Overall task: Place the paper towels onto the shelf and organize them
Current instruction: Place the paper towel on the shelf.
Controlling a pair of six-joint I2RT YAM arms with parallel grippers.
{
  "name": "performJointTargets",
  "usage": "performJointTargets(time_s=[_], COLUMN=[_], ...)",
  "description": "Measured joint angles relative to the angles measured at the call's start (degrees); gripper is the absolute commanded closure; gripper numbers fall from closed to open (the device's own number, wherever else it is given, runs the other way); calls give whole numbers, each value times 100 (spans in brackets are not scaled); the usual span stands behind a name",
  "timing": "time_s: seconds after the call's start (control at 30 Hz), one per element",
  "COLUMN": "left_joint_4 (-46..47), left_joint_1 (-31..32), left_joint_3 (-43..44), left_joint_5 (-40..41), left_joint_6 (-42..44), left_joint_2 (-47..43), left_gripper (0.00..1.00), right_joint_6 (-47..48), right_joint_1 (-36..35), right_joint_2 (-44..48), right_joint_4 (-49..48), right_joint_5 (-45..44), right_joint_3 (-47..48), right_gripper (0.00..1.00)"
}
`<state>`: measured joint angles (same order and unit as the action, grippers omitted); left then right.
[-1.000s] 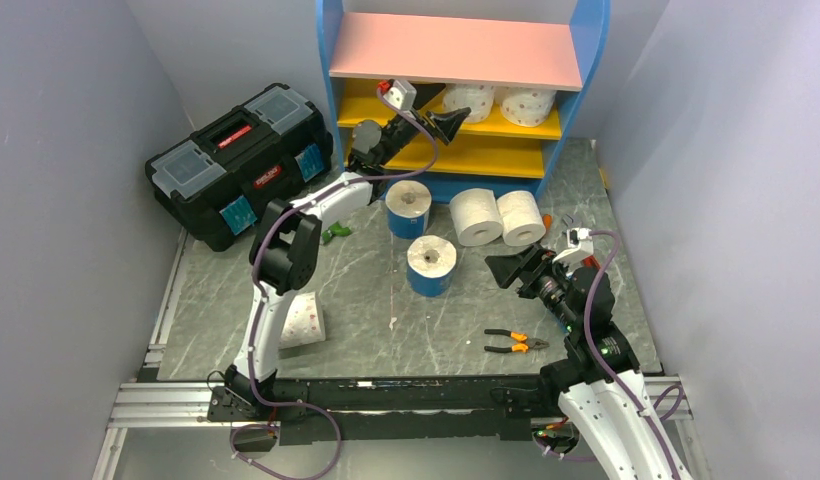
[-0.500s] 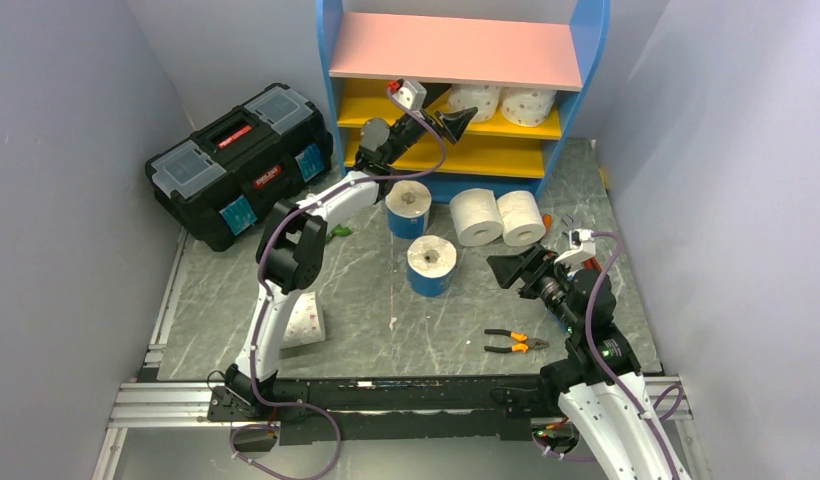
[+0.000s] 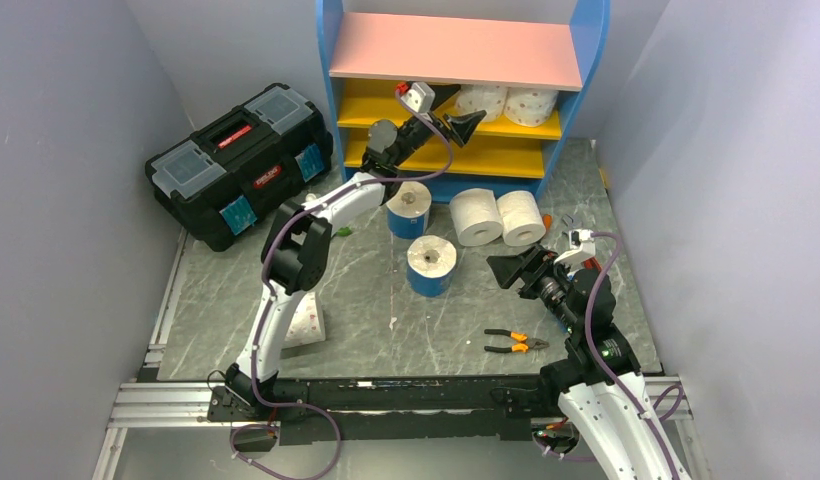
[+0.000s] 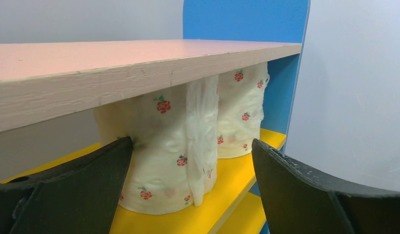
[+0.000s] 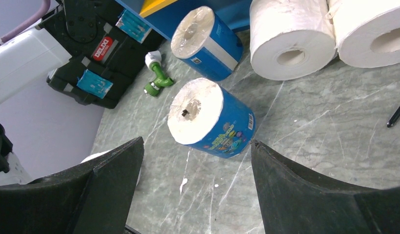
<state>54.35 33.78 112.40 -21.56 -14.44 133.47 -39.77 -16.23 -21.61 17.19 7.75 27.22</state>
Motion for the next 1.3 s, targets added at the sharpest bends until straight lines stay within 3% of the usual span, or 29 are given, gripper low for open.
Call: performJointTargets(time_s=[1.3], left_joint_4=[-103], left_joint_1=[310], left_joint_3=[262], left_joint_5=[-4], left_joint_6=[17], left_joint_2=[151], left_gripper=[1], right_joint_6=[35], right_joint_1=[-11], right_joint_2=[37], right_joint_4=[39], right_joint_5=[-24], right_joint_3=[-35], right_gripper=[17])
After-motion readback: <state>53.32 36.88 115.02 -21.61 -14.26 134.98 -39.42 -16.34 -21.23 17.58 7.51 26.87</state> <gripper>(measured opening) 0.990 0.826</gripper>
